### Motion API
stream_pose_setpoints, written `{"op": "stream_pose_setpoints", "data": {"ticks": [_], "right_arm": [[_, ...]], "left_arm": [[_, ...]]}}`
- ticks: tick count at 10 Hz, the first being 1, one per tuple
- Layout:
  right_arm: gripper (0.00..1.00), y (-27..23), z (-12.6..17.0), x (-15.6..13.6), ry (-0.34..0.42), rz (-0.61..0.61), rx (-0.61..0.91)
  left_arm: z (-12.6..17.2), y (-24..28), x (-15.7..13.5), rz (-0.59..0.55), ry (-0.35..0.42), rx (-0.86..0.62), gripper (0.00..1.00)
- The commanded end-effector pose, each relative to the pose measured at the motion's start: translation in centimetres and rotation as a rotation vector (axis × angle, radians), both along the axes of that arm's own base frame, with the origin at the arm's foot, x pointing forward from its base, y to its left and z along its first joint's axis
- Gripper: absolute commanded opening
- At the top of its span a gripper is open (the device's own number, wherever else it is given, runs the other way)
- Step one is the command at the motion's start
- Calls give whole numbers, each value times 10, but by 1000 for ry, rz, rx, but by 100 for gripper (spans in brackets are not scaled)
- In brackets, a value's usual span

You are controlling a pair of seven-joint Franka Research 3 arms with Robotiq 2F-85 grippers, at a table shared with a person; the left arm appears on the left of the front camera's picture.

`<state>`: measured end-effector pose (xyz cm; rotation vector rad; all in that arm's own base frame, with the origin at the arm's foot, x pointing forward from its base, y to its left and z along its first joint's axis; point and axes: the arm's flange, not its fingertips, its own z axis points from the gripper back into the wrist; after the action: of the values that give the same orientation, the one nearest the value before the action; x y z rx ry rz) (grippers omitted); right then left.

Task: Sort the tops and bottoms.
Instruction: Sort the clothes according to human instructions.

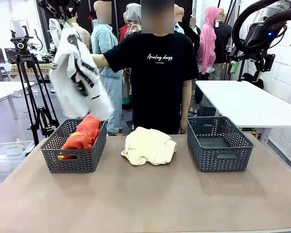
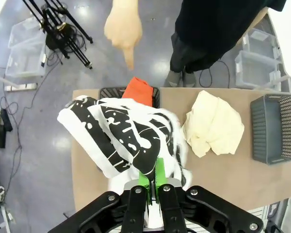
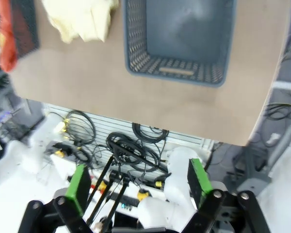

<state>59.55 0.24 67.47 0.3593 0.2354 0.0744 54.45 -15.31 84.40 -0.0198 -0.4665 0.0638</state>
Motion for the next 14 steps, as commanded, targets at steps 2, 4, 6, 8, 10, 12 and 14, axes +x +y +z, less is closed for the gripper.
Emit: {"op": "stream_pose_setpoints", "data": {"ticks": [2,4,6,8,10,12,14], "right_arm": [[100,1,4,3,-3,-14,-4],[100,1,4,3,-3,-14,-4],[100,1,4,3,-3,-14,-4],[100,1,4,3,-3,-14,-4],[100,1,4,3,-3,-14,-4],[100,1,4,3,-3,-14,-4],[100,1,4,3,-3,-14,-4]], "left_arm": [[-82,49,37,116,78,-112,0],[-150,84,55,180,196,-179,0],[-210,106,67,214,242,-192,0],[-256,95,69,178,357,-176,0],[-294,83,63,165,508,-154,0],[-264,75,39,187,526,-186,0],[-259,73,150,148,518,-138,0]]}}
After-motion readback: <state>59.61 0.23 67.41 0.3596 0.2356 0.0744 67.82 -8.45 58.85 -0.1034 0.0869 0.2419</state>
